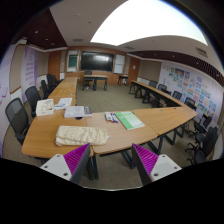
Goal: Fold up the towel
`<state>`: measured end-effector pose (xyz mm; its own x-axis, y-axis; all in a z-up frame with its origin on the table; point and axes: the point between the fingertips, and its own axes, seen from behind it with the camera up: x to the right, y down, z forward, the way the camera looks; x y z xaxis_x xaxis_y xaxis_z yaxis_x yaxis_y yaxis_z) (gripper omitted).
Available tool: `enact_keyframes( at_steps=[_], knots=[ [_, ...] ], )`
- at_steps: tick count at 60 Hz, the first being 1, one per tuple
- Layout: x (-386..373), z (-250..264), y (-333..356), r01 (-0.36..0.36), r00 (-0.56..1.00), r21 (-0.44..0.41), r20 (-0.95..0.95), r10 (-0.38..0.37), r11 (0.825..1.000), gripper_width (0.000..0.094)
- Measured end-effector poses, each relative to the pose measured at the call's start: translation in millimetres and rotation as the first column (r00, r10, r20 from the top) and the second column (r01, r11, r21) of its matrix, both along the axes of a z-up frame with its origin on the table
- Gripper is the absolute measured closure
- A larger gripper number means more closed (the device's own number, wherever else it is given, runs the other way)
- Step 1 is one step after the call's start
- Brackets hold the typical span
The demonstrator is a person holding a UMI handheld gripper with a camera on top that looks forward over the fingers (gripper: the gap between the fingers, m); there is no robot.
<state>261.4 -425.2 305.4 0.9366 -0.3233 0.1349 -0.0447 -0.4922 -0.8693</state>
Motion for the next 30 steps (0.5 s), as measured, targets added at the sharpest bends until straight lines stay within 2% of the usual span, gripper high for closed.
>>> enact_keyframes(
  at_steps=[8, 19, 30],
  knots=[
    [-2.8, -15.7, -3.6, 0.005, 1.000, -0.031, -0.006, -0.005, 1.000, 0.0086],
    [-30.5, -66.5, -1.2, -0.002, 1.000, -0.115, -0.023, 0.000, 0.993, 0.0089],
    [-99.6, -136.4, 32.4, -0.071, 0.996, -0.210, -0.072, 0.057, 0.975, 0.0086]
  ],
)
